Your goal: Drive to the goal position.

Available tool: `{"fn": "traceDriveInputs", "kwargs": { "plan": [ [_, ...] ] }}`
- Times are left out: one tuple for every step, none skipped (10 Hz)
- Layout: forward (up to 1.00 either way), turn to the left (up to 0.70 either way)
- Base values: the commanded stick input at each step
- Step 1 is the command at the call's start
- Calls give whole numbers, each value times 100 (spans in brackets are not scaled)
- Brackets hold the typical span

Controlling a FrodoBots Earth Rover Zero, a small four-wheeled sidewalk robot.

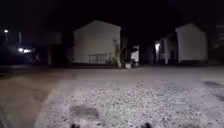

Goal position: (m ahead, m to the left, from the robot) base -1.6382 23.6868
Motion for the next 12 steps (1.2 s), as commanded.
{"fn": "traceDriveInputs", "kwargs": {
  "plan": [
    [0, 85],
    [0, 85],
    [0, 85],
    [0, 85],
    [0, 85],
    [0, 85],
    [0, 85],
    [0, 85],
    [0, 85],
    [0, 85],
    [0, 85],
    [0, 85]
  ]
}}
